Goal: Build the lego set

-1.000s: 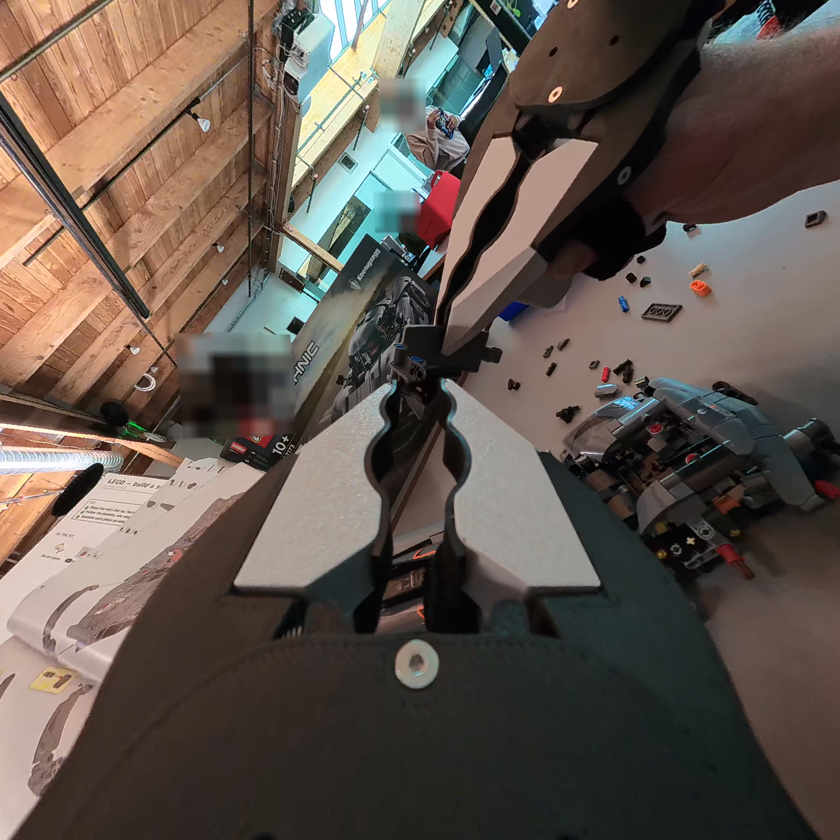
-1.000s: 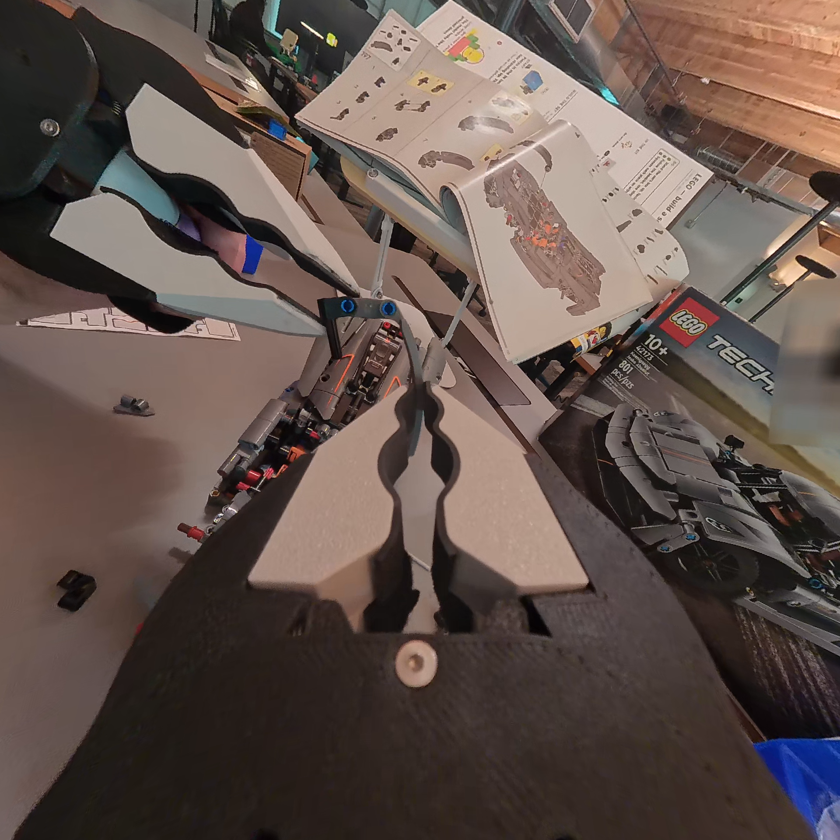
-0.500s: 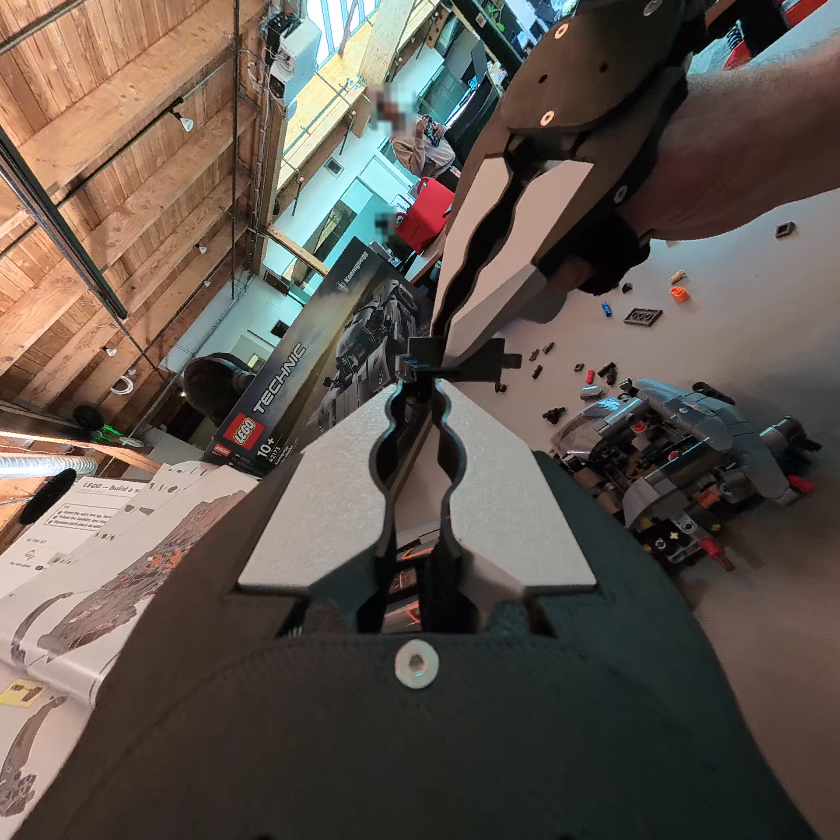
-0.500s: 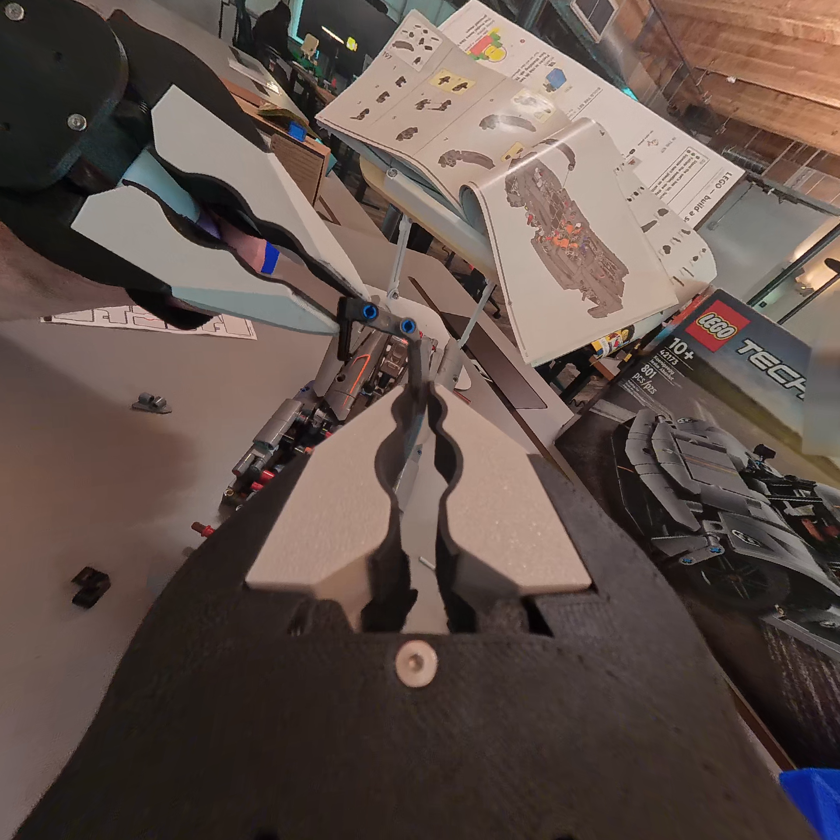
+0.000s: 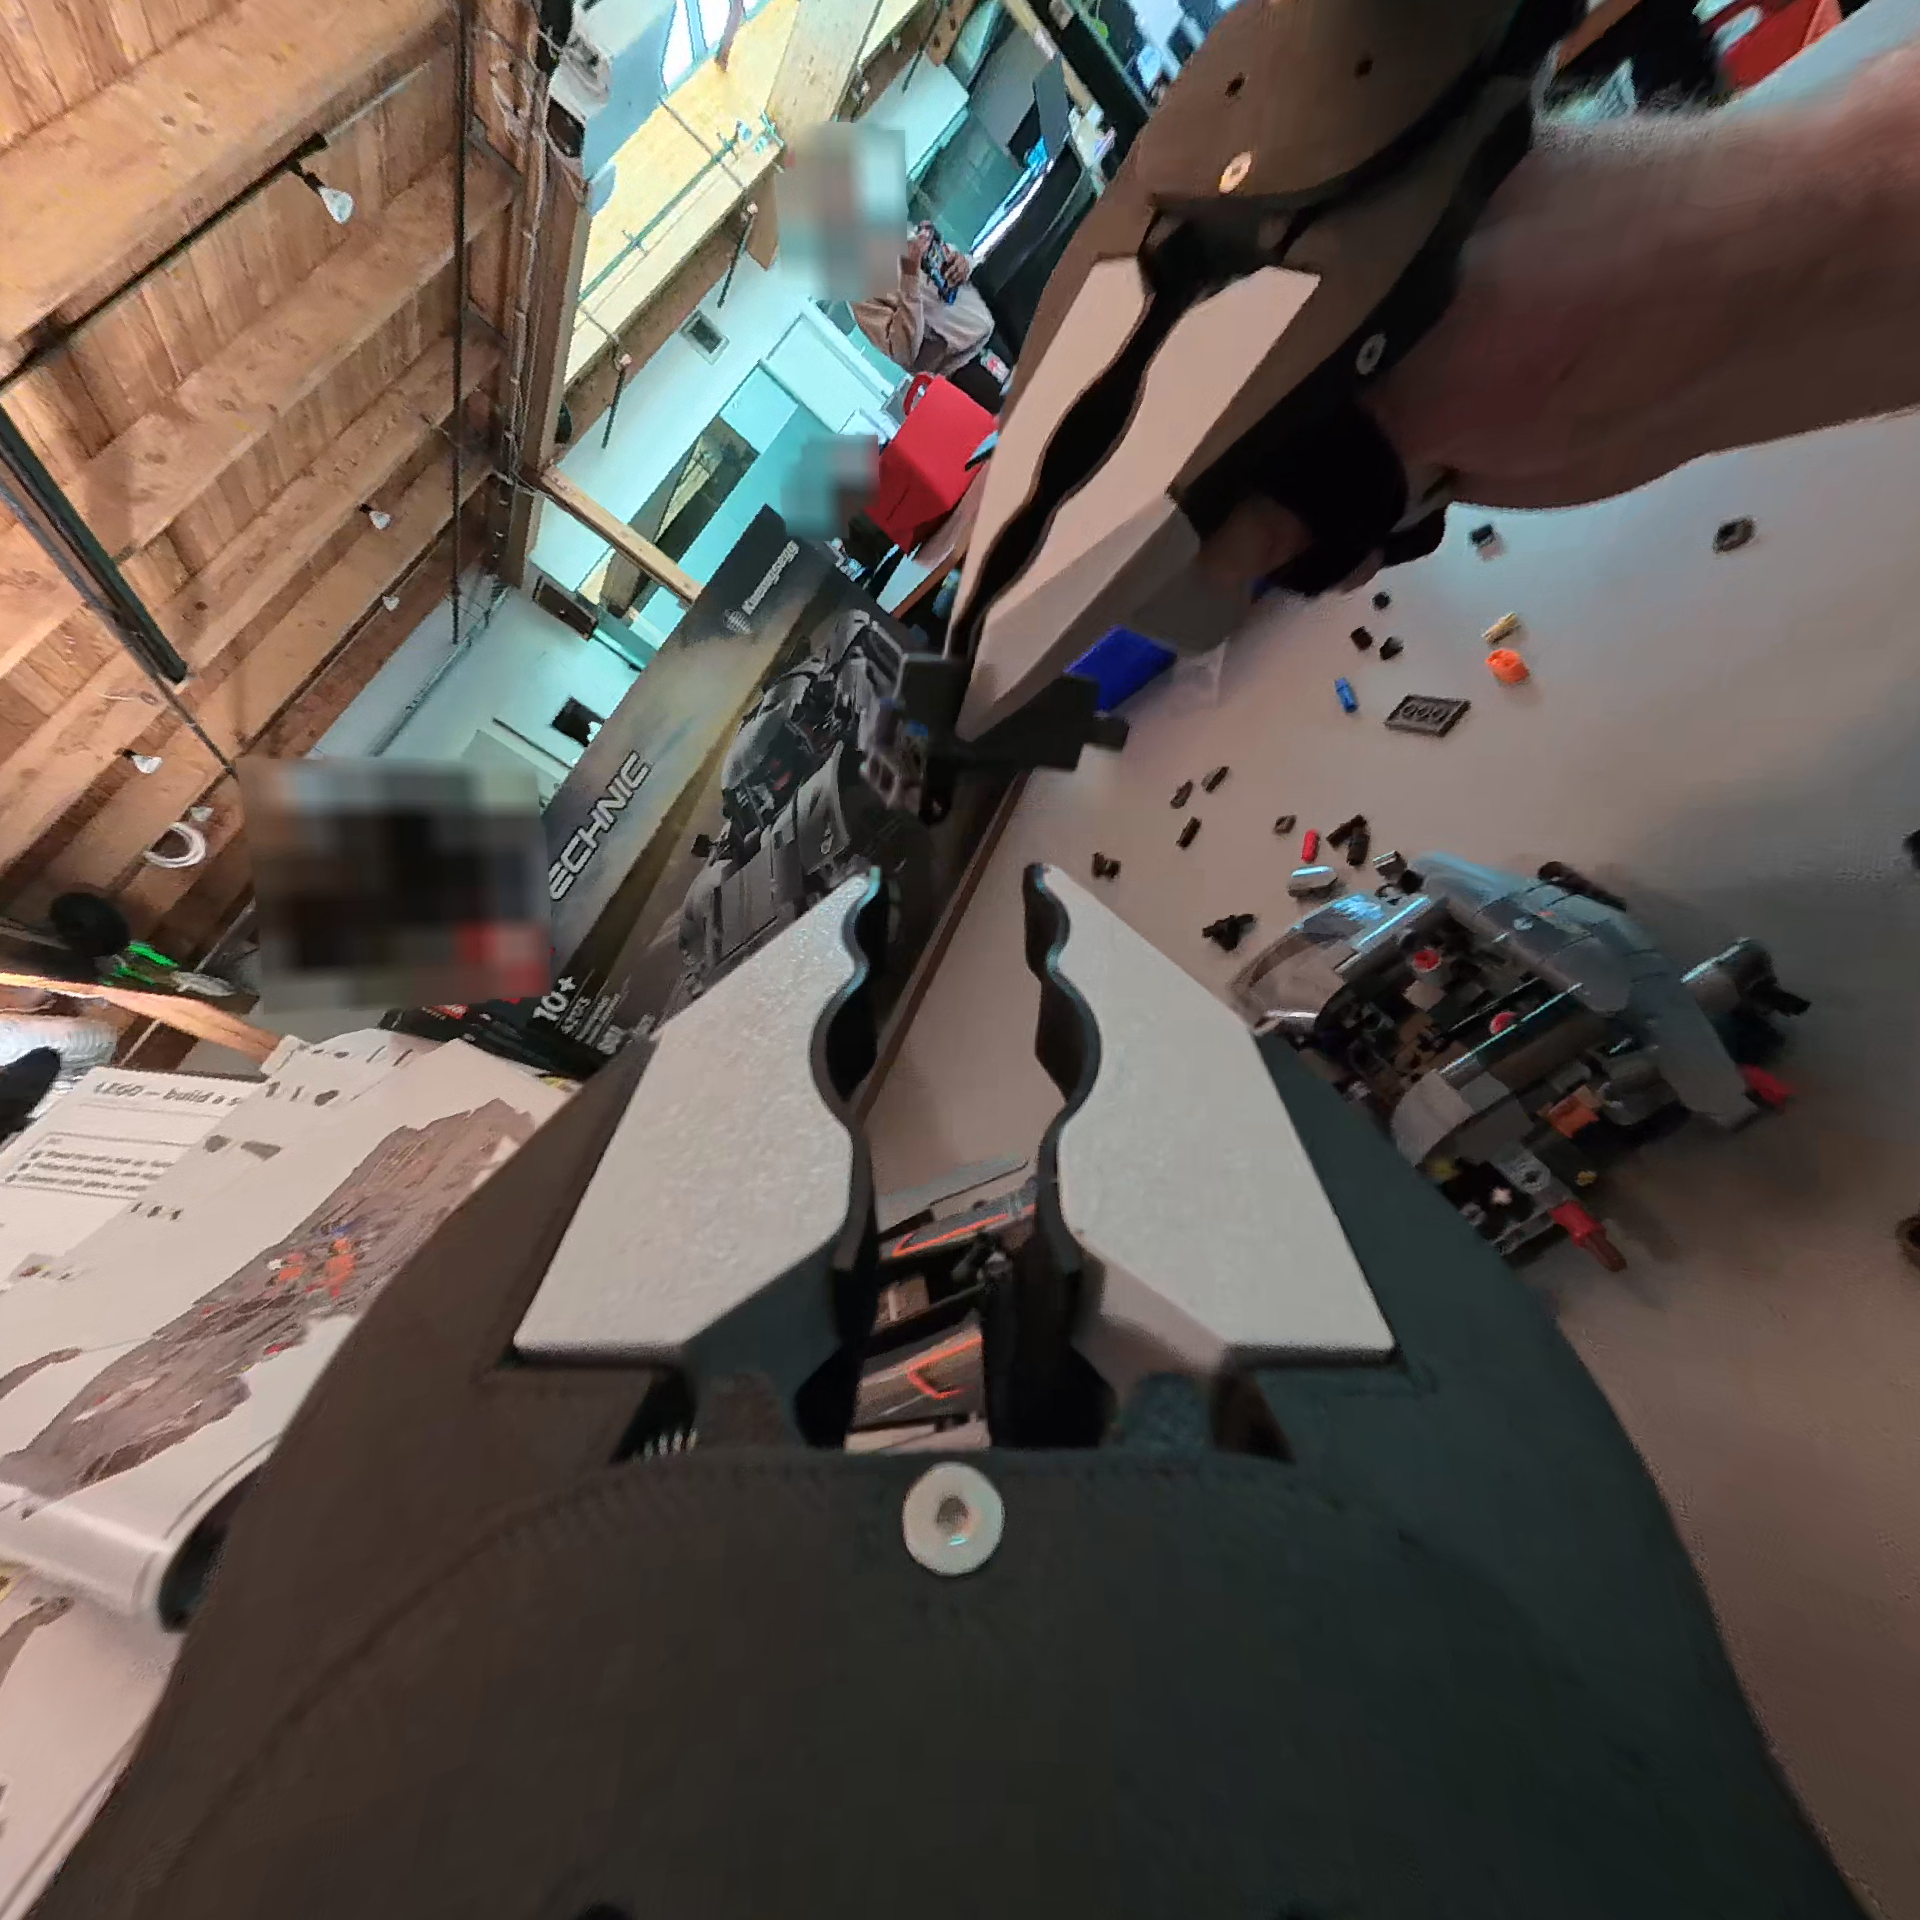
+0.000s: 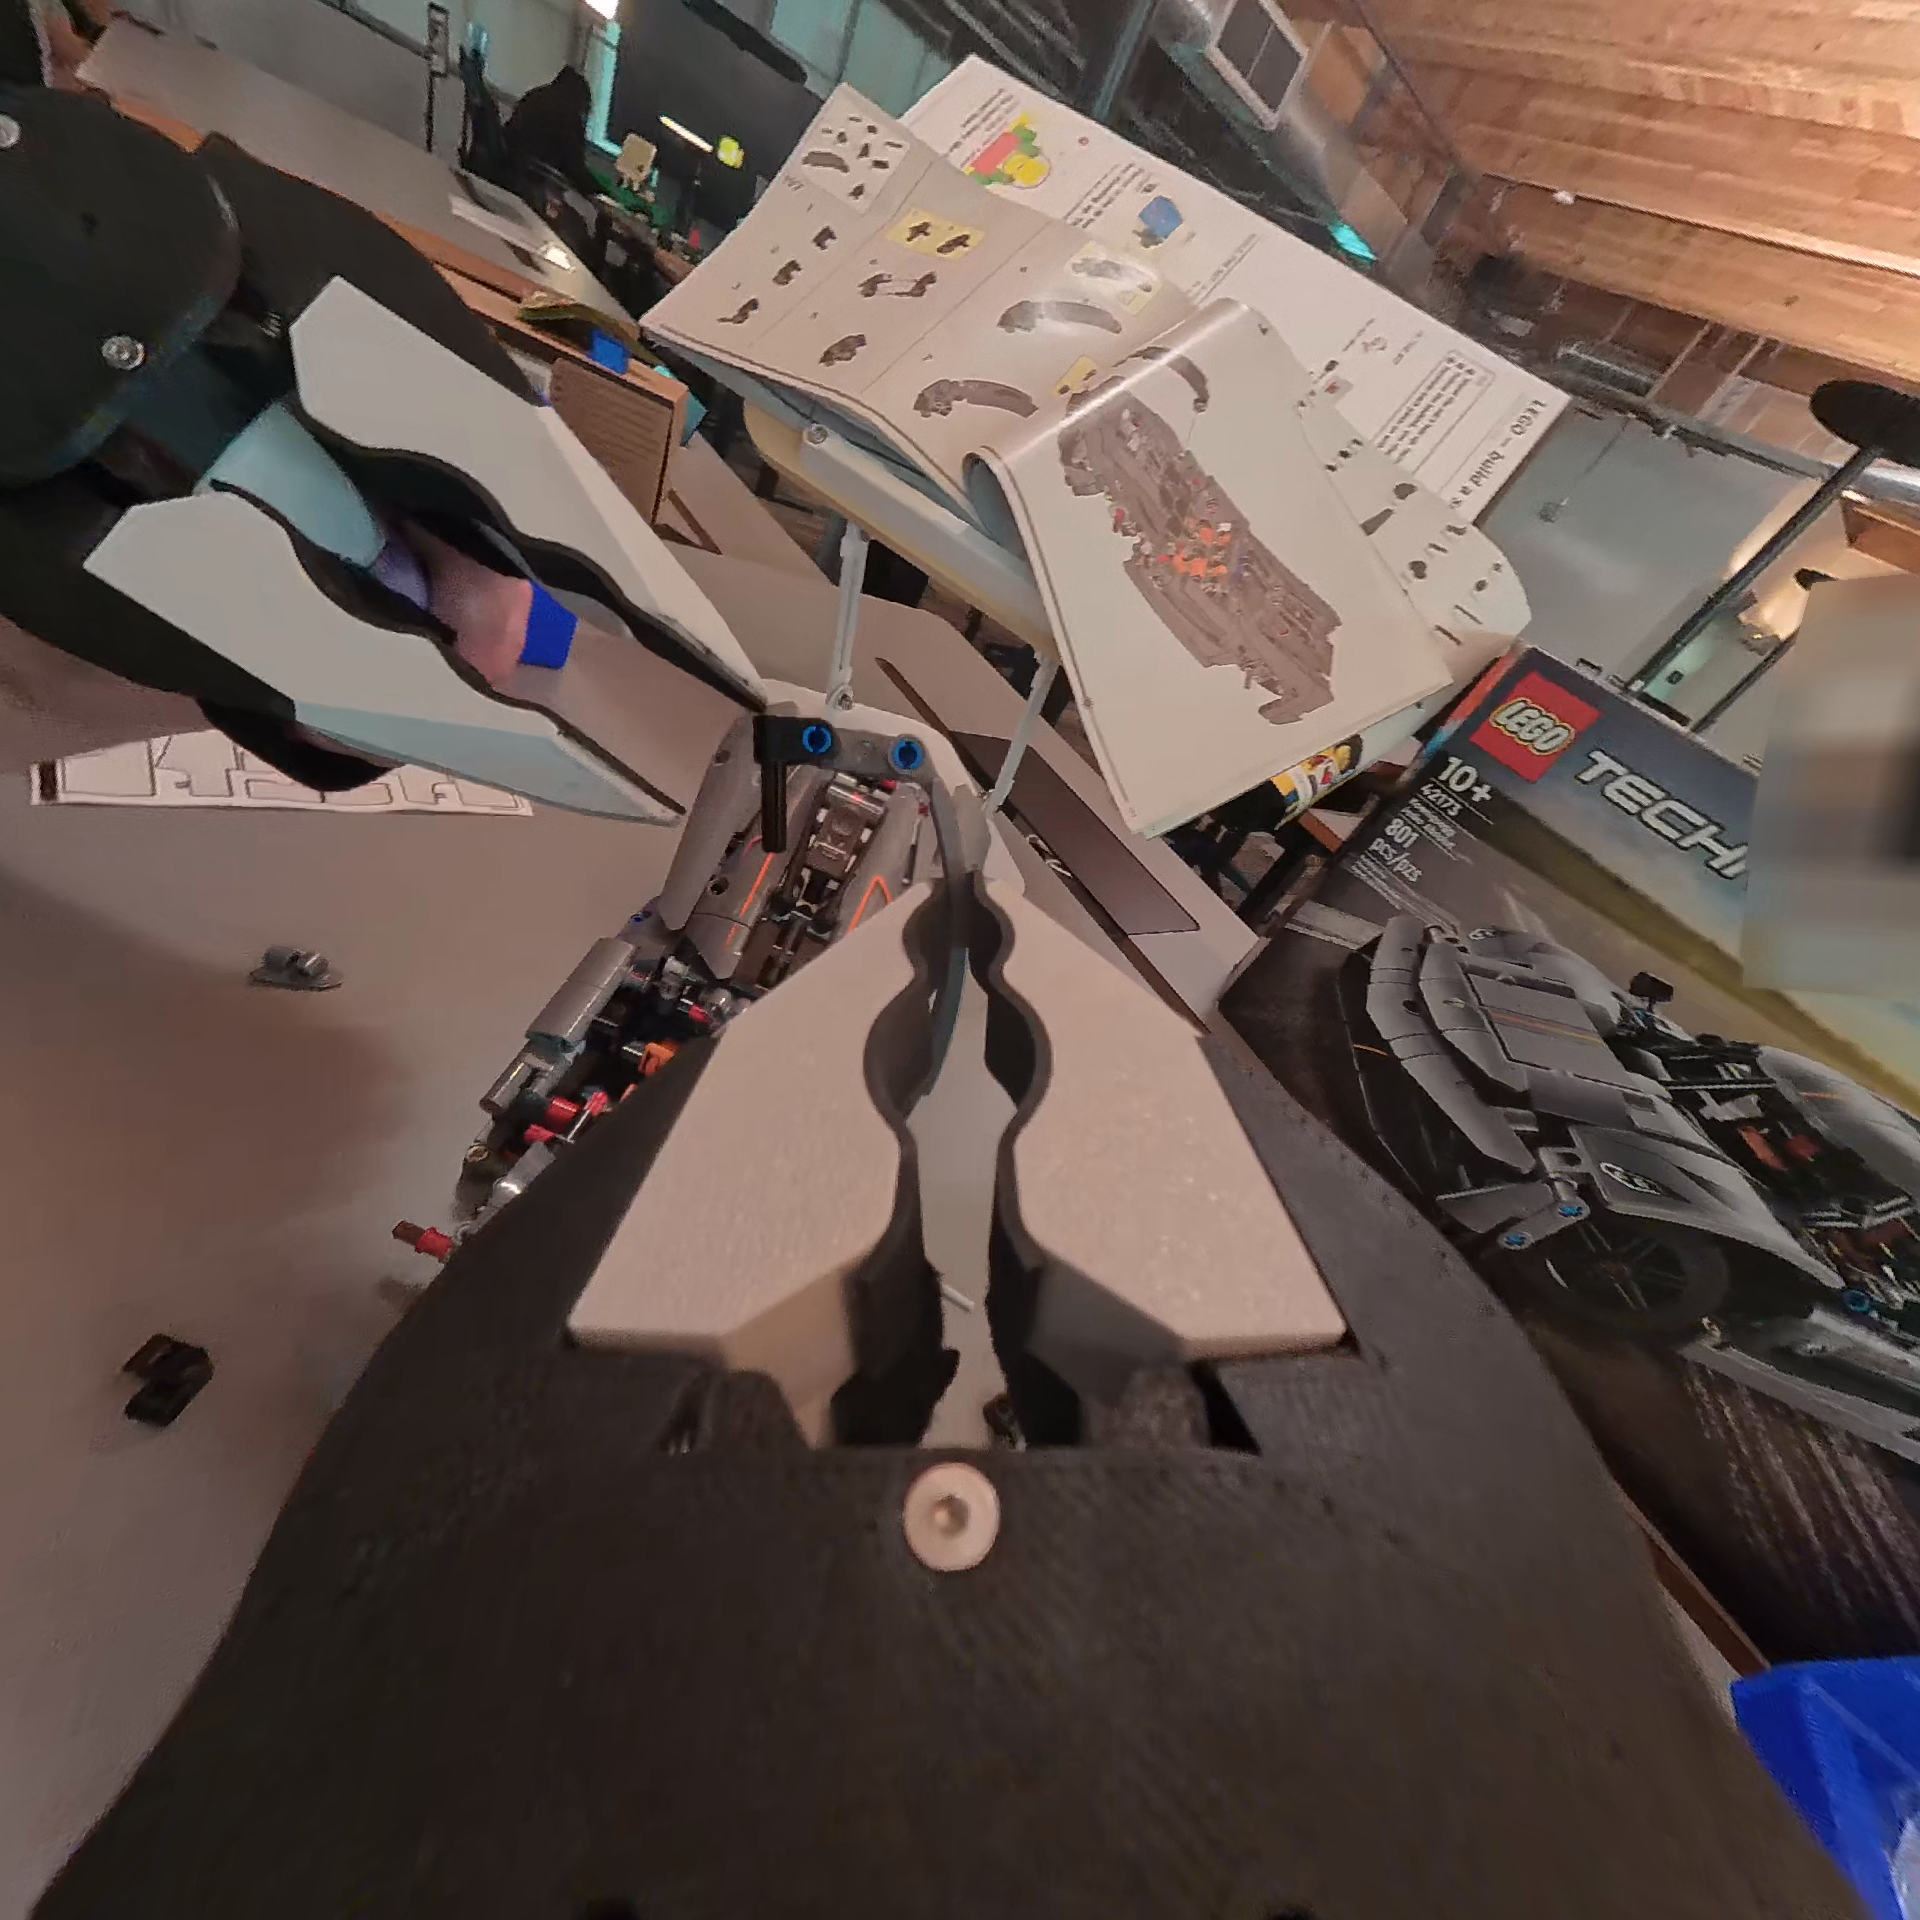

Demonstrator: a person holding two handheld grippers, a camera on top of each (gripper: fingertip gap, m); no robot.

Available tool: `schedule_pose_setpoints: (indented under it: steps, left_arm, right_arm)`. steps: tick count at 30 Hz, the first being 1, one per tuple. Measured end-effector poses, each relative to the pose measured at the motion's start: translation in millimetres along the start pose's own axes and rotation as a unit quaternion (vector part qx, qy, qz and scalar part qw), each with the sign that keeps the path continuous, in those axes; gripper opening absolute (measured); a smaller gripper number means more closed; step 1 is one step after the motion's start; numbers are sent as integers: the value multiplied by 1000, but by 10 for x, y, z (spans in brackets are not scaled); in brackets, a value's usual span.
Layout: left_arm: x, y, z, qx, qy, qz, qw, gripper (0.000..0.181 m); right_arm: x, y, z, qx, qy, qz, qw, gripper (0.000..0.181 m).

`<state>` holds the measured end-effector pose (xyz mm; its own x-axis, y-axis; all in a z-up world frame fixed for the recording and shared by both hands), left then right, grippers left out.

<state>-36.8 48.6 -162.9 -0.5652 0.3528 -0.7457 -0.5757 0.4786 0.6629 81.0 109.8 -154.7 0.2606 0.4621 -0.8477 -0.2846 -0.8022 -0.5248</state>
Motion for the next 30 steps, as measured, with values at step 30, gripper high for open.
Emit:
schedule_pose_setpoints:
  steps: [30]
  left_arm:
    - [855,-417,-1311,59,194,-89,975,34]
  right_arm:
    - [-116,518,-47,-149,109,-20,983,0]
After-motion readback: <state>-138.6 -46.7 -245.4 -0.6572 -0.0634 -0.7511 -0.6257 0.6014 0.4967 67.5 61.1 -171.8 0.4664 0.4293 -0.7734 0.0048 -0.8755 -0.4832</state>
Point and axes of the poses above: each gripper's, where its closed fingertips meet, z out along the fingers, x out of its underside, y = z × x across the jaws, the point moved 6 cm from there along -z, back along the fingers, and after that the axes turned 7 degrees about -z, right-handed, at the moved point
